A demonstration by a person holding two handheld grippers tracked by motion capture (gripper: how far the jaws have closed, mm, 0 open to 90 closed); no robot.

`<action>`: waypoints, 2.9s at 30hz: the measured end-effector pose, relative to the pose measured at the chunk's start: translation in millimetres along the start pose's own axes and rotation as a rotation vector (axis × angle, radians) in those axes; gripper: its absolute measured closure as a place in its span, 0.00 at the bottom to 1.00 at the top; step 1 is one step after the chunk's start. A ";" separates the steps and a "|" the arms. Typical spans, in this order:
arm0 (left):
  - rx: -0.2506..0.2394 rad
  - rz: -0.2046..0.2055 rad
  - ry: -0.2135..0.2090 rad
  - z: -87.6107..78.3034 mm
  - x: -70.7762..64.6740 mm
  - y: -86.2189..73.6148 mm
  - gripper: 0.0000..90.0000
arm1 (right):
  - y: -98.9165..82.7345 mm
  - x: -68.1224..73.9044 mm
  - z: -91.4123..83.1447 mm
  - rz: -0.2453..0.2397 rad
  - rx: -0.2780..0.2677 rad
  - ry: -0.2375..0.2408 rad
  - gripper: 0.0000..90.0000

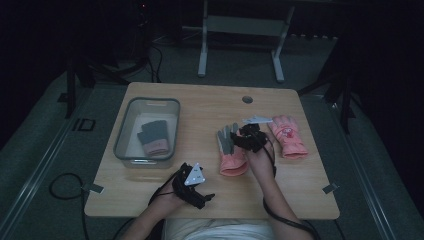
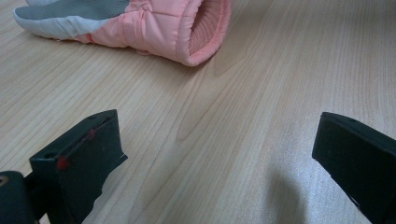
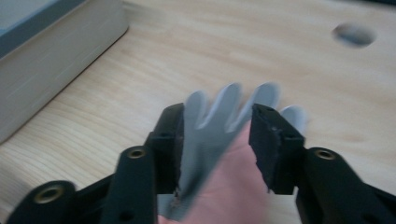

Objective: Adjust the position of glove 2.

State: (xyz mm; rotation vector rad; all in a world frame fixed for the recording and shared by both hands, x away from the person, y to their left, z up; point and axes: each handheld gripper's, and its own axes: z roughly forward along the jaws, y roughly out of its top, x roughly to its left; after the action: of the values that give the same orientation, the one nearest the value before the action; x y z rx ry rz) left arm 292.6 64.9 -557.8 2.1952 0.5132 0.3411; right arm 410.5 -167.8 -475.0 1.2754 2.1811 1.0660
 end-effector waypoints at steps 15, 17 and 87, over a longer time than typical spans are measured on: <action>0.011 0.010 0.013 1.9 -3.1 1.2 0.01 | -4.6 -117.5 -49.0 -0.133 0.001 -0.105 0.65; 0.009 0.007 0.013 1.1 -2.4 1.1 0.01 | -5.4 -131.7 -51.3 -0.142 -0.005 -0.120 0.65; -0.007 0.000 0.022 0.7 -2.5 -0.3 0.01 | -70.6 -92.2 -67.3 0.094 0.036 -0.231 0.95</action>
State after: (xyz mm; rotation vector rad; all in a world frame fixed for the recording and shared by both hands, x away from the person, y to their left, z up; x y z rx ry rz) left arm 290.6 63.4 -558.6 2.1868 0.5236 0.3674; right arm 373.5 -295.9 -490.8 1.4517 1.9926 0.8688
